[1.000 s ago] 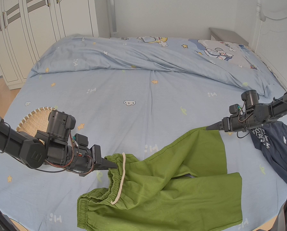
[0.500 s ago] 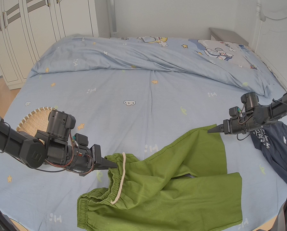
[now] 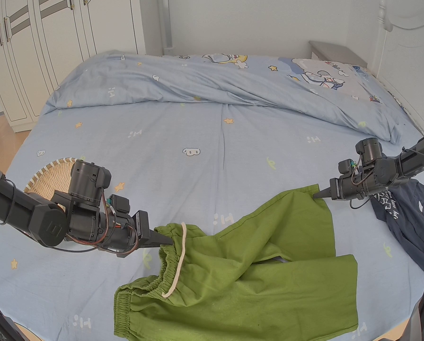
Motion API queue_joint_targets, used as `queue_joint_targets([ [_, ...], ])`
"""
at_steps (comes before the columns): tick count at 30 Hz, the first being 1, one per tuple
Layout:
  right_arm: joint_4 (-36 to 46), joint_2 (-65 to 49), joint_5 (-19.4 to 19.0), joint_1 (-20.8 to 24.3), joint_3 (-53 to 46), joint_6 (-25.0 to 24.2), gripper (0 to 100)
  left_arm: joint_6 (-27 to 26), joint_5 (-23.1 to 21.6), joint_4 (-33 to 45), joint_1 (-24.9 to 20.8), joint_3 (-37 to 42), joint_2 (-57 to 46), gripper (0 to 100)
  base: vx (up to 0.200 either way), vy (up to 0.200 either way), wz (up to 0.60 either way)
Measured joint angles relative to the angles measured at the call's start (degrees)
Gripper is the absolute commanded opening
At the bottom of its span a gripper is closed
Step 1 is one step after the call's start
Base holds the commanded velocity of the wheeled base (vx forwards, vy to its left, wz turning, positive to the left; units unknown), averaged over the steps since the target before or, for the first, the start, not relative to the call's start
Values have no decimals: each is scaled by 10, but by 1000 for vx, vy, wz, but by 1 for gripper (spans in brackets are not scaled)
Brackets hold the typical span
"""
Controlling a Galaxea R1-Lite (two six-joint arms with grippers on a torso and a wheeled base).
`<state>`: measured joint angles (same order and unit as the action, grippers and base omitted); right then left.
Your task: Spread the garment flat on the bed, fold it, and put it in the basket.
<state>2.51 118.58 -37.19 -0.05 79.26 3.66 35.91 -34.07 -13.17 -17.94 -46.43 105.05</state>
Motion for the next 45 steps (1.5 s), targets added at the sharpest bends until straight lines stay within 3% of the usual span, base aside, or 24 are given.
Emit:
queue_joint_targets([
  [13, 15, -19, -1, -14, 36, -14, 0, -14, 0, -29, 60, -92, 17, 0, 0, 0, 0],
  [25, 19, -28, -1, -18, 90, -56, 0, -42, -2, -32, 104, -201, 104, 0, 0, 0, 0],
  [37, 35, -26, 4, -9, 167, -90, 0, -53, -3, -67, 138, -218, 155, 0, 0, 0, 0],
  [45, 88, -25, 7, -2, 233, -96, 0, -51, -2, -77, 160, -221, 168, 0, 0, 0, 0],
])
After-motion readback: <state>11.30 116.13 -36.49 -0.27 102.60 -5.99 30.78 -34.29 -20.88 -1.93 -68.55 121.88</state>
